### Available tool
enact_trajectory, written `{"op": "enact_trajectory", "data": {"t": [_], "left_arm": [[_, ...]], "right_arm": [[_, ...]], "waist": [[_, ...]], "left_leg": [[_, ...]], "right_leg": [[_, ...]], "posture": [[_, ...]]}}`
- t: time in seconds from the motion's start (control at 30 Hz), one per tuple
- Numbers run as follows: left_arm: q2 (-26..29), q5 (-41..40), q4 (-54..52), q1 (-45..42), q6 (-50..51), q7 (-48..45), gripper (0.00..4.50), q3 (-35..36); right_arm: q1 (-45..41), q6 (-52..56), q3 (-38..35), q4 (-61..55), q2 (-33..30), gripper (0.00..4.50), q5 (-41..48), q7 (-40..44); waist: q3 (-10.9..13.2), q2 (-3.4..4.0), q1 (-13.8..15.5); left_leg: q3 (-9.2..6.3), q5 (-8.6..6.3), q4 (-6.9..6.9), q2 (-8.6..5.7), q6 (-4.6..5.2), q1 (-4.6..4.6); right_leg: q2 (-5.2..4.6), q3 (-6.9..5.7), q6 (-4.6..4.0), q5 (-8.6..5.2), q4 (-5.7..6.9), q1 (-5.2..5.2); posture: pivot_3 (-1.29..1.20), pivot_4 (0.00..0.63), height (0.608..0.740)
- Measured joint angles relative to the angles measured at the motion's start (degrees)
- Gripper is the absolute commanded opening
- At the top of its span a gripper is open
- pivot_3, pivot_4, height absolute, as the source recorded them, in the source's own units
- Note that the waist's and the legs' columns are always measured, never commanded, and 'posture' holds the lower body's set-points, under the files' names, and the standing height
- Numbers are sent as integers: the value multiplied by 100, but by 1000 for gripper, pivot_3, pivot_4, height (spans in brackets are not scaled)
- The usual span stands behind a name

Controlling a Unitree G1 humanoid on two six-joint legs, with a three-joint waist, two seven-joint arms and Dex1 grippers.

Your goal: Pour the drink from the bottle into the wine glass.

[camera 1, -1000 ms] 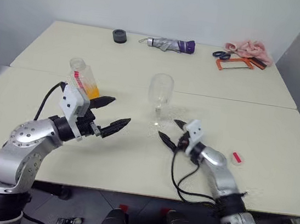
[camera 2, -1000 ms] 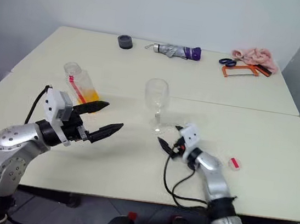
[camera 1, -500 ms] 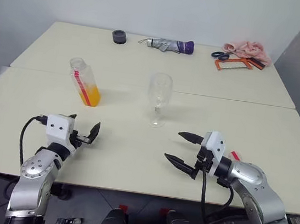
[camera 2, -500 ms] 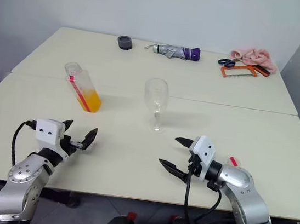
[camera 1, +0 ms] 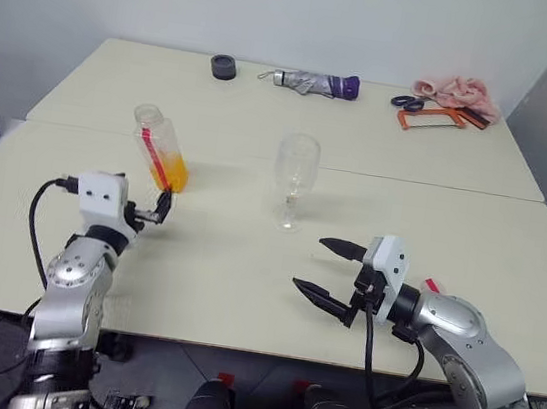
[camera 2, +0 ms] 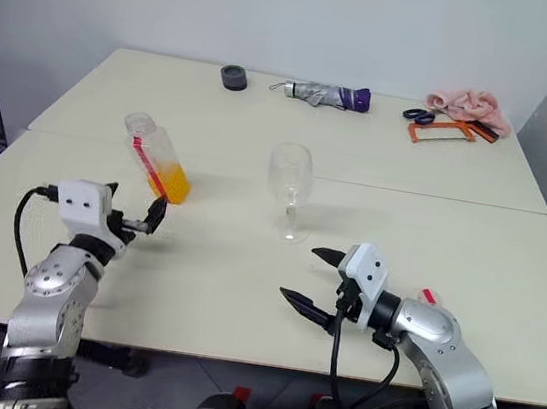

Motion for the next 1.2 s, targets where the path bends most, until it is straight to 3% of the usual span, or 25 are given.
{"op": "enact_trajectory", "data": {"t": [0.97, 1.07, 1.2], "left_arm": [[432, 136, 2495, -2010, -565, -515, 4500, -168], [432, 134, 2720, -2118, -630, -539, 3884, -169], [432, 128, 2905, -2137, -660, -623, 2570, -168]], "right_arm": [[-381, 28, -73, -138, 44, 4468, 16, -309], [-415, 12, -80, -138, 101, 4500, 34, -311], [-433, 8, -107, -138, 146, 4500, 125, -312]], "waist": [[0, 0, 0], [0, 0, -1], [0, 0, 0]], "left_leg": [[-10, 0, -1, -3, 0, -5], [-10, 0, 0, -3, 0, -6], [-15, 0, 0, -2, 0, -8]], "right_leg": [[3, -15, -13, 8, 2, -1], [3, -15, -13, 8, 2, -1], [2, -18, -14, 9, 2, -1]], "posture": [[0, 150, 740], [0, 150, 740], [0, 150, 740]]}}
